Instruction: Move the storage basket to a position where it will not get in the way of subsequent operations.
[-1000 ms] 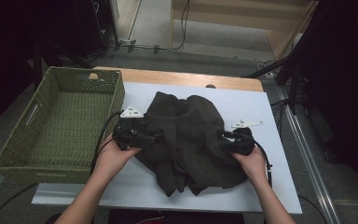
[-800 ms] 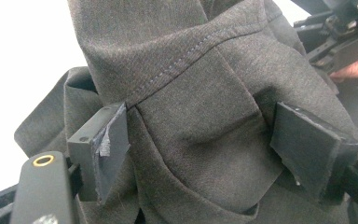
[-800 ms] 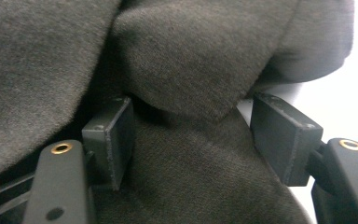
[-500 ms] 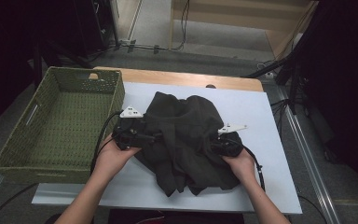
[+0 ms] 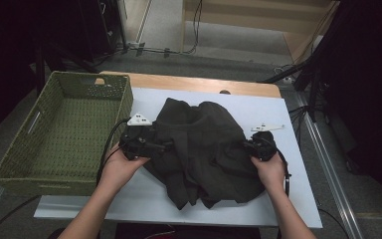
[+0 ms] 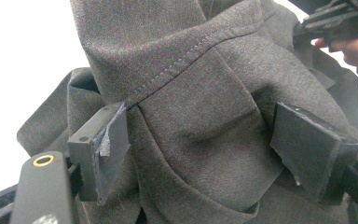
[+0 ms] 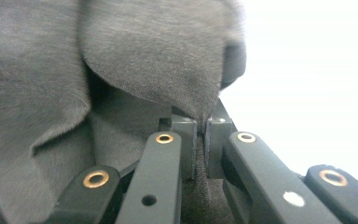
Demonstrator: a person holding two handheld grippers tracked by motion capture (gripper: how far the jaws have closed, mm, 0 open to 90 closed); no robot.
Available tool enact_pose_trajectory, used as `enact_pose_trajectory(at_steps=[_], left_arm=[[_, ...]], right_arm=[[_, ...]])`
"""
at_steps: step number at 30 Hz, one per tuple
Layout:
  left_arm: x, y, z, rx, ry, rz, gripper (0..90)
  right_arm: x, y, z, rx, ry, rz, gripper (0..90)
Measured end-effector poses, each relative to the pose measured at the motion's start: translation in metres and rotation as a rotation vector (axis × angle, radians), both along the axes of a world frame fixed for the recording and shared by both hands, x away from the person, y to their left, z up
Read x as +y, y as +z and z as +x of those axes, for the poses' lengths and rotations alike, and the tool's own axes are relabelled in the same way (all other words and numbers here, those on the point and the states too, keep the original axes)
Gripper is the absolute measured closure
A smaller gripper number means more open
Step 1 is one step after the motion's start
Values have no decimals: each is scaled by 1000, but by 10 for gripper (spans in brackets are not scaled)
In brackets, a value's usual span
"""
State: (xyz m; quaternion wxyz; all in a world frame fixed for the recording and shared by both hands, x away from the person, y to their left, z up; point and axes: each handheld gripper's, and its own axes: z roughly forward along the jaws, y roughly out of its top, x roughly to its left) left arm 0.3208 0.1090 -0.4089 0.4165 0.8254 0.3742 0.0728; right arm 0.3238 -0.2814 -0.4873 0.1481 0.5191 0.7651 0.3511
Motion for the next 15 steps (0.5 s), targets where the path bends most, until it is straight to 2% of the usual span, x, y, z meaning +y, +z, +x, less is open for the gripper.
enact_pose_trajectory(at_steps=[11,15], left_arm=[[1,0,0,-3,2,0,207],[0,0,0,1,0,-3,207]], right_arm=[[-37,15,-7,-33,-94,-10,844],[-57,19,-12,-34,-144,11,844]])
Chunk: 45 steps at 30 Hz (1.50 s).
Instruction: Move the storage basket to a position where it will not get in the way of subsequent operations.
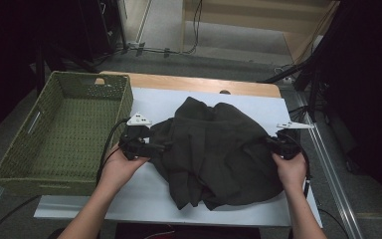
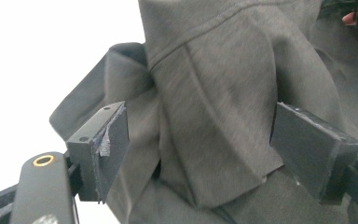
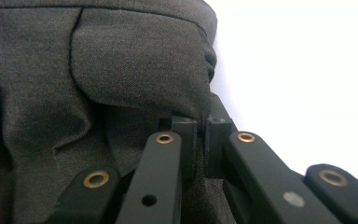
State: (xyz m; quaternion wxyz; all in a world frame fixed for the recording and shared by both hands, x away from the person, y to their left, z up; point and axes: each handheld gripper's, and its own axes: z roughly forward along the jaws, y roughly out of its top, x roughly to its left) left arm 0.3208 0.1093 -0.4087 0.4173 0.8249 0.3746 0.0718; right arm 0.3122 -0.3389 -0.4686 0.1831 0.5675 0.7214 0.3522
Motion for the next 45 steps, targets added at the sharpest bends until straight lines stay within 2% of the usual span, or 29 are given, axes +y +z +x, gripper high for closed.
enact_pose_trajectory(at_steps=[5,7,10,12,13,15,17,19,21,23,27,31,33,36,40,42,45], left_arm=[[-2,-1,0,5,-13,-7,203],[-4,-3,0,7,-14,5,189],[-8,-5,1,17,-16,16,189],[-11,-8,2,24,-21,12,189],[-13,-8,3,25,-19,16,190],[-17,-10,4,32,-25,9,190],[-21,-12,5,33,-35,8,191],[-26,-14,6,29,-39,33,191],[-28,-16,8,34,-42,35,191],[-31,-19,10,31,-44,46,190],[-32,-21,16,17,-29,60,191],[-31,-20,23,22,-14,67,206],[-30,-16,24,3,-10,65,207],[-26,-11,27,-4,4,54,214],[-20,-12,36,6,67,45,244],[-21,-15,40,-5,85,63,269],[-22,-20,47,-2,93,91,271]], right_arm=[[-18,2,-5,3,-43,-15,844],[-25,1,-6,8,-57,-14,843],[-29,-5,-6,29,-41,27,835],[-27,-7,-6,52,-33,28,825],[-26,-8,-6,50,-22,25,811],[-25,-9,-6,68,-9,38,735],[-24,-10,-8,66,14,39,625],[-23,-10,-12,63,26,27,552],[-22,-9,-17,60,30,10,475],[-24,-7,-23,55,25,12,426],[-31,-1,-35,34,25,50,418],[-28,4,-43,20,45,57,435],[-24,7,-45,13,59,61,437],[-14,13,-47,-3,80,56,440],[1,17,-50,-2,120,57,440],[9,17,-52,-1,138,61,439],[19,18,-53,-4,173,70,436]])
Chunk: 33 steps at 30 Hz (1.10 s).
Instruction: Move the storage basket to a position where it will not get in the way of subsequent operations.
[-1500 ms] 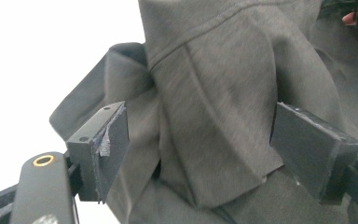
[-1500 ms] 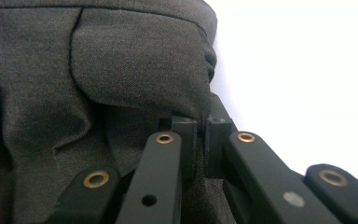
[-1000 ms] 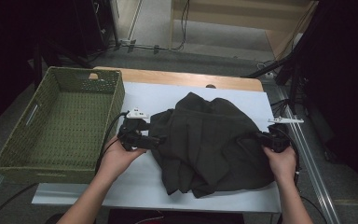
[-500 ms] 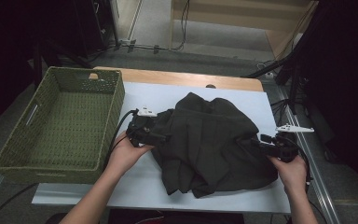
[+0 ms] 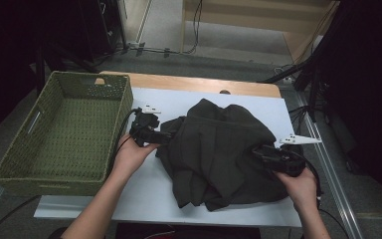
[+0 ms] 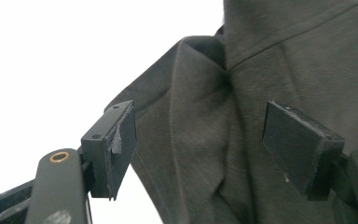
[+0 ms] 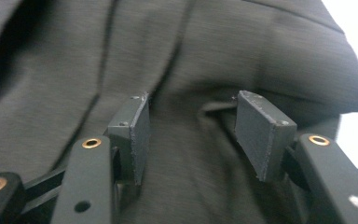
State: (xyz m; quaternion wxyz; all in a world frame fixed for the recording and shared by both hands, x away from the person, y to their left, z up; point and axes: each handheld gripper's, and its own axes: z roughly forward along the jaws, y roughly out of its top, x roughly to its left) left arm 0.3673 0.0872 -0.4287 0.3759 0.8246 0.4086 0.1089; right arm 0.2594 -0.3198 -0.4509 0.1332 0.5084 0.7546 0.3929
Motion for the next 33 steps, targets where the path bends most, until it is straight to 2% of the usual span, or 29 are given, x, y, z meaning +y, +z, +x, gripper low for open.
enact_pose_trajectory(at_steps=[3,7,14,17,18,20,23,24,29,33], left_arm=[[-2,-9,7,-2,1,27,282],[-7,-20,14,2,-11,62,282],[-13,-42,23,39,-21,46,283],[-14,-50,24,45,-34,68,283],[-13,-53,25,49,-33,66,283],[-10,-60,25,52,-24,25,308],[-8,-69,27,96,-24,4,335],[-8,-71,27,97,-32,7,364],[-13,-74,21,11,-66,63,442],[-12,-73,20,30,-59,54,467]], right_arm=[[10,0,-1,-18,30,8,432],[20,0,-1,-18,57,22,419],[42,2,-2,-18,99,35,375],[50,3,-3,-26,117,36,354],[53,4,-3,-29,120,34,345],[59,4,-3,-28,133,41,342],[68,5,-3,-31,148,44,329],[71,6,-3,-34,154,44,321],[85,5,-2,-34,178,48,305],[96,6,-1,-36,199,51,293]])
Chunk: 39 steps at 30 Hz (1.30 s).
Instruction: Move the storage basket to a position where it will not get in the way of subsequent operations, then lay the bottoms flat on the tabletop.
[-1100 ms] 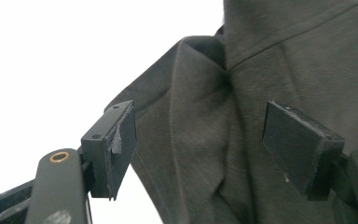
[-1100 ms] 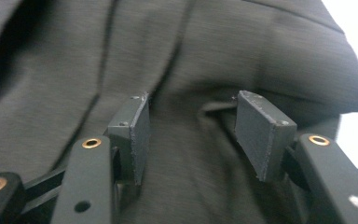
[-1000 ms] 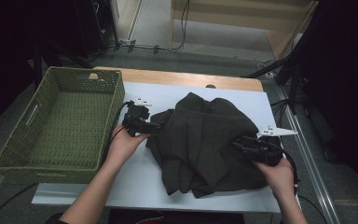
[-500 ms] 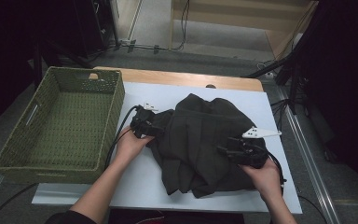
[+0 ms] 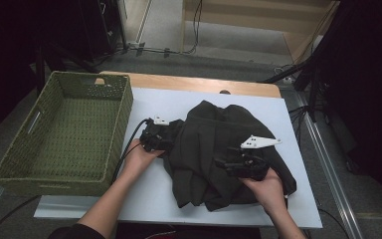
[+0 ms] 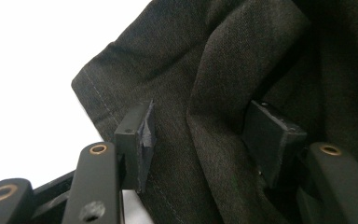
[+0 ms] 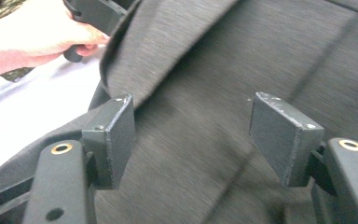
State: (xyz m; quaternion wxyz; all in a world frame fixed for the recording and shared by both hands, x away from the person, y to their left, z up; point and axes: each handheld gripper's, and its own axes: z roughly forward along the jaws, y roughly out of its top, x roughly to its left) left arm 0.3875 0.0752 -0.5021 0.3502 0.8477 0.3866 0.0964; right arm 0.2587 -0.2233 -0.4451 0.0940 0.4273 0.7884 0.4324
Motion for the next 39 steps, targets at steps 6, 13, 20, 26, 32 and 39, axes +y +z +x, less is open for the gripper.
enact_pose_trajectory(at_steps=[6,13,20,26,32,39], left_arm=[[0,2,-4,22,1,17,643],[1,1,-4,89,-40,-41,822],[-1,0,-6,78,-51,-48,838],[-2,-1,-9,71,-53,-44,868],[-2,-1,-9,95,-54,-60,885],[-1,-1,-11,129,-52,-82,889]], right_arm=[[15,-4,5,18,19,-12,281],[32,6,3,1,62,11,267],[60,-8,14,24,75,-27,232],[78,-23,28,20,47,-61,213],[82,-37,43,9,13,-80,264],[84,-56,61,14,-20,-111,470]])
